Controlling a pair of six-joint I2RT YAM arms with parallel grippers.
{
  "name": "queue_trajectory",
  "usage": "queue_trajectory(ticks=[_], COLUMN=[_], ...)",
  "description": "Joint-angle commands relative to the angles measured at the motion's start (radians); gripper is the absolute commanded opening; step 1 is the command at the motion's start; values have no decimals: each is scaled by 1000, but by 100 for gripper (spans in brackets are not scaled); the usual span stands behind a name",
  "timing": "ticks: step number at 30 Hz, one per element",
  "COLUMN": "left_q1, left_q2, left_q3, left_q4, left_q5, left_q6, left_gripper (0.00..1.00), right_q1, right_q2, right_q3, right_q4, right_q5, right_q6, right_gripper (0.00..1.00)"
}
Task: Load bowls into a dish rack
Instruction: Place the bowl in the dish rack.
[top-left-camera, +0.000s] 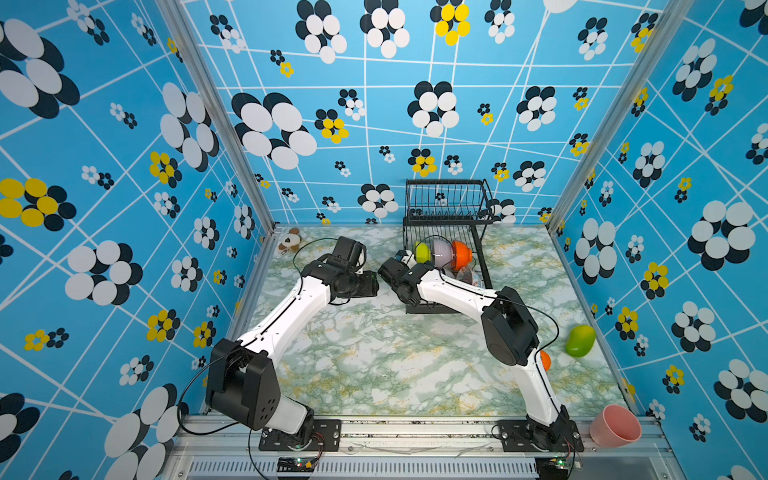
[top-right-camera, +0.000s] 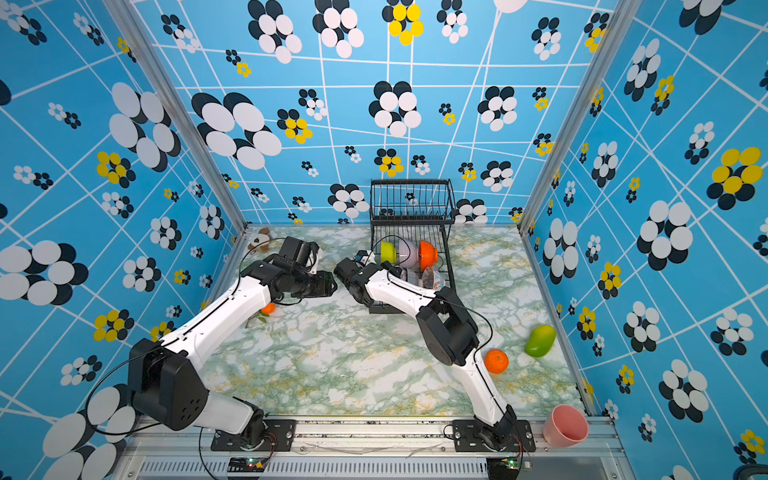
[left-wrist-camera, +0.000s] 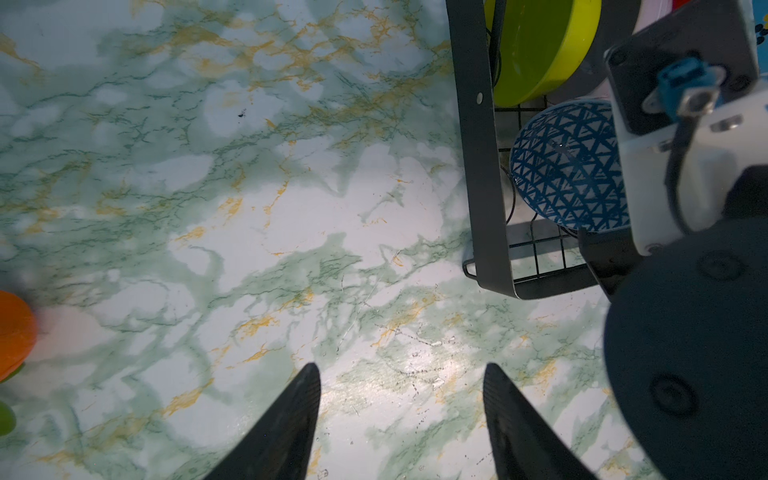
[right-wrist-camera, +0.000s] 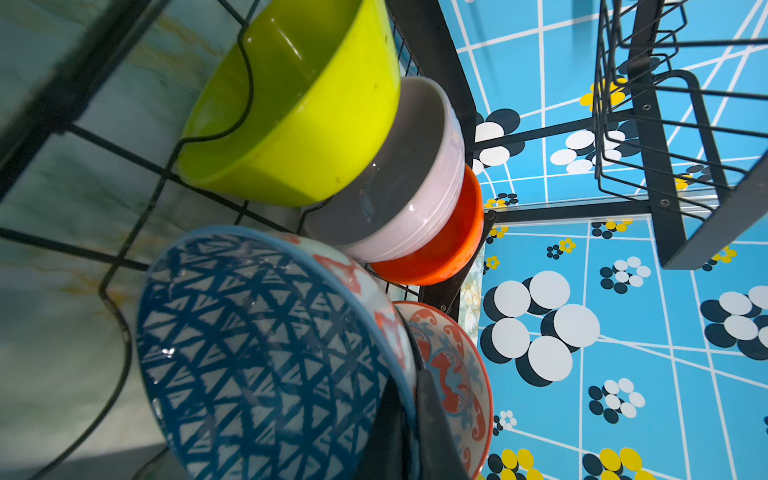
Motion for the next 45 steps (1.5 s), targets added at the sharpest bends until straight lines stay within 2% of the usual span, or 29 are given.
queue_trajectory(ticks=[1, 22, 45], left_q1=[8, 16, 27], left_q2=[-4, -58, -64], left_q3=[7, -16, -19], left_q4=[-22, -8, -4], left_q5=[-25, -119, -126], left_q6=[4, 0, 2], left_gripper=[64, 57, 57], right_q1=[5, 28, 60], right_q2=[19, 112, 192], right_q3=[29, 140, 260], right_q4=[-20, -106, -226], right_q5=[50, 51, -15], right_q6=[-4, 12, 69], right_gripper=[0, 0, 0])
